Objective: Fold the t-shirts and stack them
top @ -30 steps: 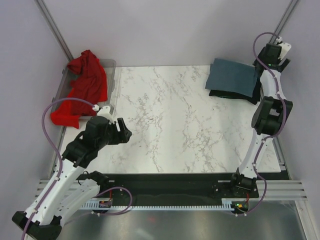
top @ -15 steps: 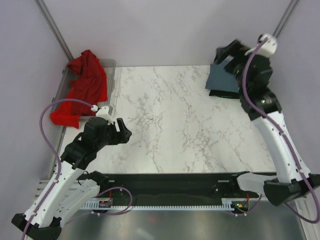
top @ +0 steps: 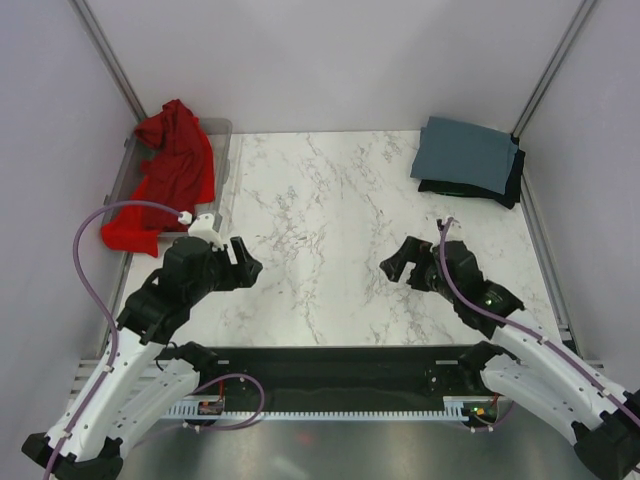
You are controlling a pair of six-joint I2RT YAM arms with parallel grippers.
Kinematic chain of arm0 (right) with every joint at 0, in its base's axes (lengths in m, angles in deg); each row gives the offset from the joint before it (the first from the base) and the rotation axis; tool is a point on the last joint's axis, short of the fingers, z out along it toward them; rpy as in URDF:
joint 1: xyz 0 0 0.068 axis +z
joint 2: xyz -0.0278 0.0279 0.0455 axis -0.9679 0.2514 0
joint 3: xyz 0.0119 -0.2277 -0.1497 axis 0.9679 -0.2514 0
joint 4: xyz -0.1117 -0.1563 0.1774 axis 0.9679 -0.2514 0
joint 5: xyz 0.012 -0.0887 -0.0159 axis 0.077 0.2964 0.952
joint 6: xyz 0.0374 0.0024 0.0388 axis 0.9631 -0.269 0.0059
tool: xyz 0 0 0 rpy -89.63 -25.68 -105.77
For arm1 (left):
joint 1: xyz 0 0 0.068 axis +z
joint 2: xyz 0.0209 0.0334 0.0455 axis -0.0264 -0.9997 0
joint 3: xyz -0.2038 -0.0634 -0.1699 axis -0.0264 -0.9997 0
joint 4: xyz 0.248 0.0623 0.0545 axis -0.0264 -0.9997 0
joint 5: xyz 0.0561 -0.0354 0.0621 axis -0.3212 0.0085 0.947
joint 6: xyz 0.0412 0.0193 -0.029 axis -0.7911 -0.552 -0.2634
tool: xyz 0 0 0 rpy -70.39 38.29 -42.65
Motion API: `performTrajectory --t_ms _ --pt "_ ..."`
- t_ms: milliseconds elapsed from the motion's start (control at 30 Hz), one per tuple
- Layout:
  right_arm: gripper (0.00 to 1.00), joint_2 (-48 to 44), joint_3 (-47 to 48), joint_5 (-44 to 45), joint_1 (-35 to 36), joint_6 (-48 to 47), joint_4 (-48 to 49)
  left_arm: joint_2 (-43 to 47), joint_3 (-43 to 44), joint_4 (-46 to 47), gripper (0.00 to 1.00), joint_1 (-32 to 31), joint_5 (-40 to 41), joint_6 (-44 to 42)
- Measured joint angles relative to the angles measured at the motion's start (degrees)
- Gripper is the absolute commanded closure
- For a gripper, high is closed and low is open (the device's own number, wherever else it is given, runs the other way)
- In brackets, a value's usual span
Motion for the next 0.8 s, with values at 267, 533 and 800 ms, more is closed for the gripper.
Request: performTrajectory --t_ms 267,533,800 --pt "0.02 -1.18 -16.22 -2.34 8.33 7.34 14.82 0.44 0.0 0.0 0.21 0.0 0.02 0.0" --pt "0.02 8.81 -17.29 0.04 15.74 8.15 25.14 0.63 0.0 0.0 0.22 0.0 0.15 0.0" --pt "0.02 11.82 -17.31 1.11 16.26 6.67 29.31 0.55 0.0 0.0 0.22 0.0 1.49 0.0"
